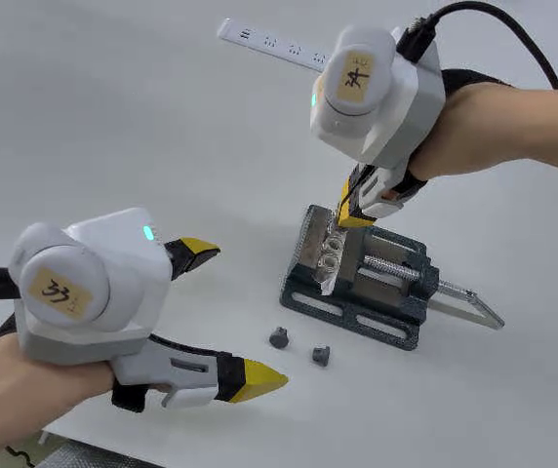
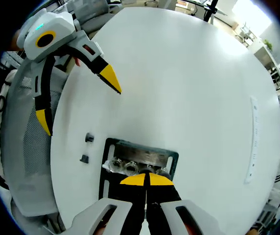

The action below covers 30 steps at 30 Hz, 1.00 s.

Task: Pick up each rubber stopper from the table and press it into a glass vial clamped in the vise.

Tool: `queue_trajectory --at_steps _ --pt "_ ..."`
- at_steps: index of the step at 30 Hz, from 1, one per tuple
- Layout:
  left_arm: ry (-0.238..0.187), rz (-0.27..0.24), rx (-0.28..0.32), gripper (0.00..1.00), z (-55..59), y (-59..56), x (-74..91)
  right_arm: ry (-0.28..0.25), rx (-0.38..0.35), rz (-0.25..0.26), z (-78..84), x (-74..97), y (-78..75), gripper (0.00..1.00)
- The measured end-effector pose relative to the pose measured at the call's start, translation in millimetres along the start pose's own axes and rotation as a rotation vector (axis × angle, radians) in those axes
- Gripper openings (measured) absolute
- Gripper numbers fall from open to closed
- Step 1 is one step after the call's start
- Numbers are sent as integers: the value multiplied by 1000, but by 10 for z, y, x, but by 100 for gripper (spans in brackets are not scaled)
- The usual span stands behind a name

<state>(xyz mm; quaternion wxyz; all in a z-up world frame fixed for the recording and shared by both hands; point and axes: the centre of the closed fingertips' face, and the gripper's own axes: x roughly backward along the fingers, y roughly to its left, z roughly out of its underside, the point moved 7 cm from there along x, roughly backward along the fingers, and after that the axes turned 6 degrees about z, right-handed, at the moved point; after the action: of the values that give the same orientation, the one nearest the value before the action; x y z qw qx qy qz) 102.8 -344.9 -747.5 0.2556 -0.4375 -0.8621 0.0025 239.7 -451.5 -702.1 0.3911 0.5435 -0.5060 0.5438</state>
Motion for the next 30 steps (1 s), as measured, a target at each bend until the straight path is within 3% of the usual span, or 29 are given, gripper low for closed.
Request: queue_trajectory --at_steps 2,10,12,18,30 --pt "-1 2 -2 86 -8 -1 -2 5 17 25 -12 -8 24 0" --pt "-4 -1 -13 86 -45 23 41 -62 -78 -10 45 -6 -36 0" --pt "3 -2 -23 86 -44 33 50 -64 -28 8 40 11 -14 0" --pt "3 -6 -32 86 -84 27 64 -49 -37 13 35 9 -15 0" --pt "4 -8 -33 86 -89 25 77 -106 -35 21 80 23 -11 0"
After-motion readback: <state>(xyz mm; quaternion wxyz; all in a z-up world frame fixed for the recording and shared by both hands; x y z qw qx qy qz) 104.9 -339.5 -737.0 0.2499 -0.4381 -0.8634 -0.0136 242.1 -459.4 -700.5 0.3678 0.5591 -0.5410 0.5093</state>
